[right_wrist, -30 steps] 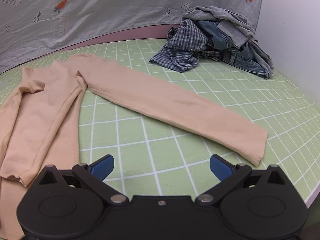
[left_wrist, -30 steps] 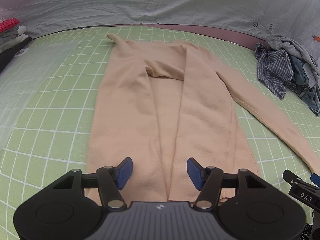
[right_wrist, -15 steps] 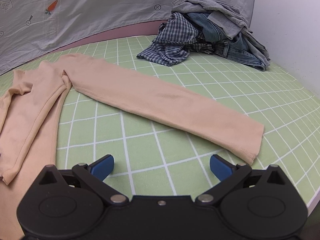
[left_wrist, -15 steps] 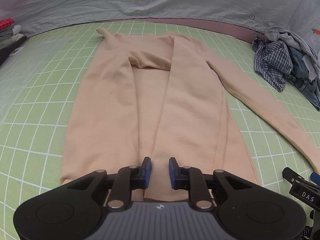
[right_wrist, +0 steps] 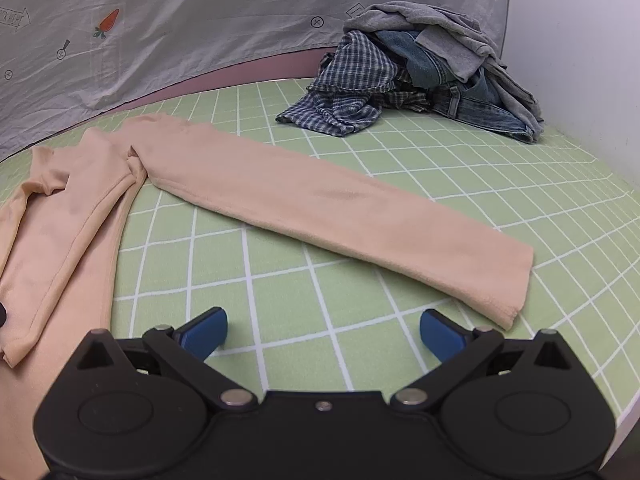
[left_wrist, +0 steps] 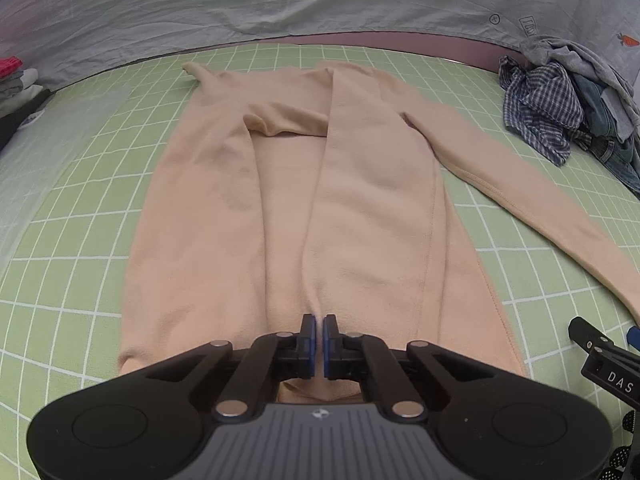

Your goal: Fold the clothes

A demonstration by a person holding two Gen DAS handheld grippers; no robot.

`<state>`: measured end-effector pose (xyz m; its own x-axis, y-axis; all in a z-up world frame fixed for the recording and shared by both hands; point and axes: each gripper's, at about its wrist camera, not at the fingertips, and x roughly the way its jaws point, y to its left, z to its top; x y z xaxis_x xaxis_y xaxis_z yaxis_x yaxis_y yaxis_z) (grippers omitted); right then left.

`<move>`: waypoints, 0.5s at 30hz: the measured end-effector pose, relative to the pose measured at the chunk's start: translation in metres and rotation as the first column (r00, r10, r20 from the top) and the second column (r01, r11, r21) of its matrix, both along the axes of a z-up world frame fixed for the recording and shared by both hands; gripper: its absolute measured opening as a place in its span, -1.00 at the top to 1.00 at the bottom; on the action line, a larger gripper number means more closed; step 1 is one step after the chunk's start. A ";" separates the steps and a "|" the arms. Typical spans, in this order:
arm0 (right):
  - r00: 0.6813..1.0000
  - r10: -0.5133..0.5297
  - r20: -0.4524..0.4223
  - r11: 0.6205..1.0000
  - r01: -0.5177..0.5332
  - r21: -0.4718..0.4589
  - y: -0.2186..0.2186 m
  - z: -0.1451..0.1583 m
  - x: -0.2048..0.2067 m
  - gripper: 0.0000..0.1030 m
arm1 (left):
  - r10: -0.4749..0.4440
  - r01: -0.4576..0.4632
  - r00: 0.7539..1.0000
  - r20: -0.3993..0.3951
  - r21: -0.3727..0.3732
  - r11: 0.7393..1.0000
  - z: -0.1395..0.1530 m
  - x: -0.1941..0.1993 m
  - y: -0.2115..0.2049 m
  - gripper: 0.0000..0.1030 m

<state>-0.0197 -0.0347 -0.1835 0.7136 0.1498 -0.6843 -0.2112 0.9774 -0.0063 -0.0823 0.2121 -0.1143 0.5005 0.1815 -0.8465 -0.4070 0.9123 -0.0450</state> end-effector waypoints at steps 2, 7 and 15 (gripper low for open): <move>1.000 0.001 0.008 1.000 -0.001 0.000 0.000 -0.001 -0.001 -1.00 | 0.012 -0.011 1.000 0.013 -0.011 1.000 0.005 -0.003 0.001 0.93; 1.000 0.006 0.022 1.000 -0.006 0.001 0.000 -0.001 -0.002 -1.00 | 0.038 -0.037 0.998 0.046 -0.033 0.999 0.019 -0.009 0.003 0.93; 0.999 0.005 0.052 1.000 -0.005 0.004 0.000 -0.004 -0.006 -1.00 | 0.147 -0.134 0.984 0.104 -0.122 0.983 0.045 -0.040 0.016 0.93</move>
<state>-0.0254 -0.0348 -0.1874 0.7475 0.1559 -0.6457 -0.2153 0.9764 -0.0135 -0.1224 0.2284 -0.0694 0.5697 0.1621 -0.8057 -0.5175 0.8323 -0.1985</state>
